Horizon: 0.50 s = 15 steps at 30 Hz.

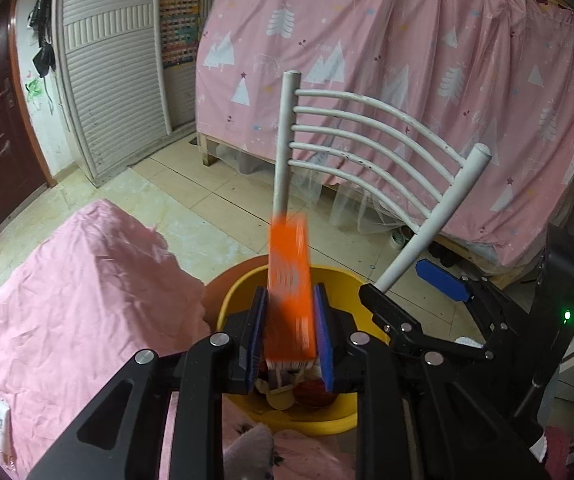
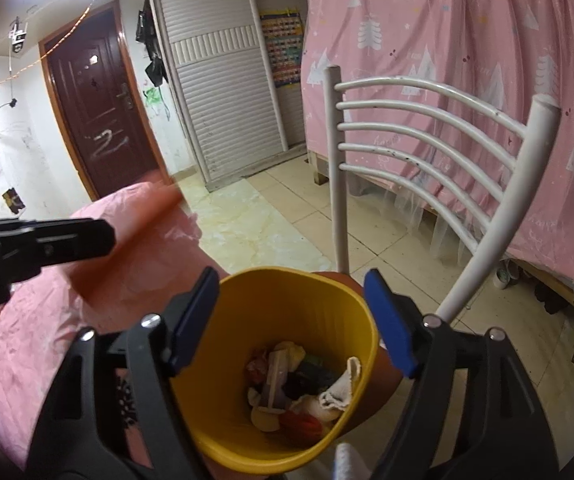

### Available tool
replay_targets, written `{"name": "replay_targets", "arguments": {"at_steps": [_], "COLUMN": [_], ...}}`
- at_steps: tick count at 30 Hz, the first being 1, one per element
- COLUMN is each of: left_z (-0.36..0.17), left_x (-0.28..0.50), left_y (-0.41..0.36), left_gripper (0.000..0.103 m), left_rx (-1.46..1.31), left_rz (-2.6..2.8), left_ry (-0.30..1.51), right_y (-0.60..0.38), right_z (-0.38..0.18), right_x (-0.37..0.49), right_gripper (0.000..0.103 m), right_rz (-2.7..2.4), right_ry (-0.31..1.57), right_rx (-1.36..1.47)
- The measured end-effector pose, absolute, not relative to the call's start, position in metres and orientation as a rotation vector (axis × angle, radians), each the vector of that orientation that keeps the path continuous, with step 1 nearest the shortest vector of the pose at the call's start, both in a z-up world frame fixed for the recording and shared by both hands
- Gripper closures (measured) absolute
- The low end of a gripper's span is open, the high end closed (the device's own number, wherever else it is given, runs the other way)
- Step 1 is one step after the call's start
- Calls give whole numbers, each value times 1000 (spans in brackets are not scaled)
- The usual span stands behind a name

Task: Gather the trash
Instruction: 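Open both grippers to drop the box and sock into the bin, then move both grippers back over the bed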

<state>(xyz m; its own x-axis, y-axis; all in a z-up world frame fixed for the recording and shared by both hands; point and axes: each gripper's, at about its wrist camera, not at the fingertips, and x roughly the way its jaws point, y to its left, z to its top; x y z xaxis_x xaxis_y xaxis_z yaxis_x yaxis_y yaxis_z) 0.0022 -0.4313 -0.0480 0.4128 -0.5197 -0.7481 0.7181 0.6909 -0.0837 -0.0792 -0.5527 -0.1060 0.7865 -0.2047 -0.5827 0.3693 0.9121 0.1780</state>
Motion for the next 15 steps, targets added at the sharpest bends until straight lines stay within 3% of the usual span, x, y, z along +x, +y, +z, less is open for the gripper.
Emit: {"name": "replay_targets", "arguments": {"at_steps": [2,4,6,15], "left_z": [-51,-53,-53,-39], "left_x": [3,3,3,-1], "left_y": [-435,-436,-436,-417], "left_gripper": [84,72,66,60], "left_rx": [266,262,260,250], "left_rz": [-794,-795,-794,-777], "left_ry": [842,847,844,796], "right_y": [-552,-552,-551,-544], "right_z": [-106,-105,-104,-94], "right_x": [-82,-84,-85,-85], "right_gripper": [27,27,27,22], "right_rz": [-319,-324,-325,-309], "right_ry": [590,588,588,576], "right_rx": [292,293,294,294]}}
